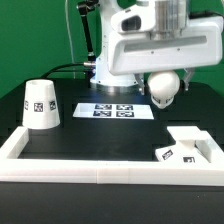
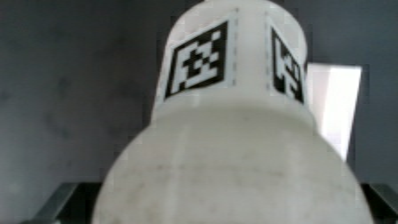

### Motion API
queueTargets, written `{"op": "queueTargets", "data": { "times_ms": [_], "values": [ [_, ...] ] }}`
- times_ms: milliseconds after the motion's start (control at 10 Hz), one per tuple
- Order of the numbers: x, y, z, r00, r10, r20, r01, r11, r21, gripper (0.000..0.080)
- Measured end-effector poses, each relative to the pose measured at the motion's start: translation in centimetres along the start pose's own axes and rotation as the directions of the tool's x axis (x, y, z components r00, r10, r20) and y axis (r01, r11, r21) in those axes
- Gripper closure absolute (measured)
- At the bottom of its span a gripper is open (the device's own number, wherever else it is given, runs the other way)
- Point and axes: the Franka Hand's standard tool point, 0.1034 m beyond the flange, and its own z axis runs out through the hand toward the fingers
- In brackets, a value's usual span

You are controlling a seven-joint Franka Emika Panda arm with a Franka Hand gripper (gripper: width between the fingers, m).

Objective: Assemble lamp

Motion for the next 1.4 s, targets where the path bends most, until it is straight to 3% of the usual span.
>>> {"op": "queueTargets", "data": {
  "times_ms": [300,500,600,800,1000,1400],
  "values": [
    [0.5,0.7,0.5,0.978,-0.009,-0.207,0.002,0.999,-0.033,0.0222],
    [1.4,0.8,0.3,0.905,-0.103,-0.412,0.067,0.993,-0.100,0.0222],
    [1.4,0.6,0.5,0.891,-0.123,-0.437,0.082,0.990,-0.112,0.0222],
    [2.4,0.4,-0.6,0.878,-0.148,-0.455,0.103,0.987,-0.123,0.0222],
    [3.7,-0.7,-1.5,0.881,-0.153,-0.448,0.114,0.987,-0.113,0.0222],
    [3.6,-0.6,-1.4,0.880,-0.158,-0.448,0.118,0.986,-0.117,0.0222]
  ]
}}
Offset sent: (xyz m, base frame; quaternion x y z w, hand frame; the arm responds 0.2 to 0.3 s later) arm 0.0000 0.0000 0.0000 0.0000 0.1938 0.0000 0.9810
